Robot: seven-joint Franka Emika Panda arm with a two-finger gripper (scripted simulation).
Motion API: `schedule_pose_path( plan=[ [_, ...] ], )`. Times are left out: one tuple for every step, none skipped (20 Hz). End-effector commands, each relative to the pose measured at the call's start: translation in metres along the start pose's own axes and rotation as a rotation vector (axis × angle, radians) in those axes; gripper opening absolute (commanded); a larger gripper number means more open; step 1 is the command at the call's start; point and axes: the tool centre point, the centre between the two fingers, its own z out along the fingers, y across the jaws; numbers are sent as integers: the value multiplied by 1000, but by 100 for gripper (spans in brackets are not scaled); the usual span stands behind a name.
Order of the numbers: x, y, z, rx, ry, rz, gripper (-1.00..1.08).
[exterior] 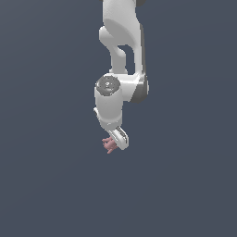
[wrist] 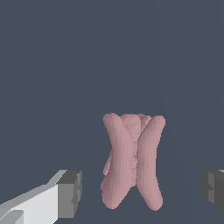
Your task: Pick up the object and move it to a goal position.
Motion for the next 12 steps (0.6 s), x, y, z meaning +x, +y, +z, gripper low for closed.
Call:
schedule_pose_path(
  plan=[
    [1,0,1,-1,0,23,100],
    [1,0,2,-1,1,28,100],
    [1,0,2,-1,1,32,100],
    [1,0,2,-1,1,34,100],
    [1,0,2,-1,1,35,100],
    [1,0,2,-1,0,30,100],
    [1,0,2,-1,0,30,100],
    [1,0,3,-1,0,30,100],
    [1,1,5,-1,0,30,100],
    [1,1,8,-1,0,30,100],
    [1,1,12,-1,0,31,100],
    [1,1,16,-1,0,31,100]
  ],
)
